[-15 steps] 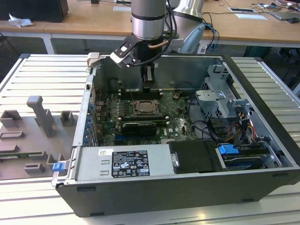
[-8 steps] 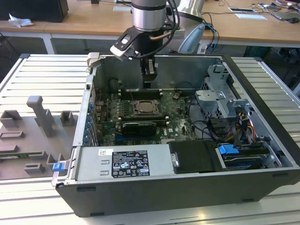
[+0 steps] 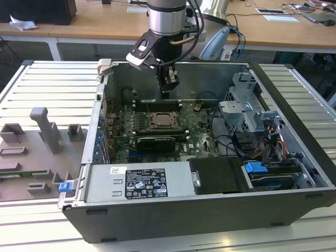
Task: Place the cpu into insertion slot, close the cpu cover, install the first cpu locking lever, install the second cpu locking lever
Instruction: 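Install the first cpu locking lever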
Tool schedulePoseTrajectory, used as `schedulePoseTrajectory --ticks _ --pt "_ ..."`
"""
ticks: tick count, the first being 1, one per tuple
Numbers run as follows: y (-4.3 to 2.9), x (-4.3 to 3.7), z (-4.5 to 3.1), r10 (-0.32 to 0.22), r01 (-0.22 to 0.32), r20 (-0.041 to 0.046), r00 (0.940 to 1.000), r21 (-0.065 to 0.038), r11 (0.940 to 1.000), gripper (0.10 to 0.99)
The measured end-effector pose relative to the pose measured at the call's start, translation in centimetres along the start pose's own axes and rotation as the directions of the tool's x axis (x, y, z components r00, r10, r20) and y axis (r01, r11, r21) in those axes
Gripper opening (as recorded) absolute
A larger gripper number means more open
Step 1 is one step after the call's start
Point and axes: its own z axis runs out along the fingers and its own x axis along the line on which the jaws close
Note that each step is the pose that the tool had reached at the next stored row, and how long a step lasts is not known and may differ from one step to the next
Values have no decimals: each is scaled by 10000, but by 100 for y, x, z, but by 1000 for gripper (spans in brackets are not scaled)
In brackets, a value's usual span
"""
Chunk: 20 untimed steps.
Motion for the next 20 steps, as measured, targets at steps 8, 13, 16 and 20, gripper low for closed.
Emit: schedulePoseTrajectory --ticks 8,13,16,20 --pt "0 0 0 -1065 1065 -38 9943 -22 9943 106" --pt "0 0 0 -1526 1525 -54 9883 -33 9883 106" --pt "0 0 0 -1778 1778 -62 9840 -39 9841 106" --pt "0 0 0 -2008 2007 -70 9796 -46 9796 106"
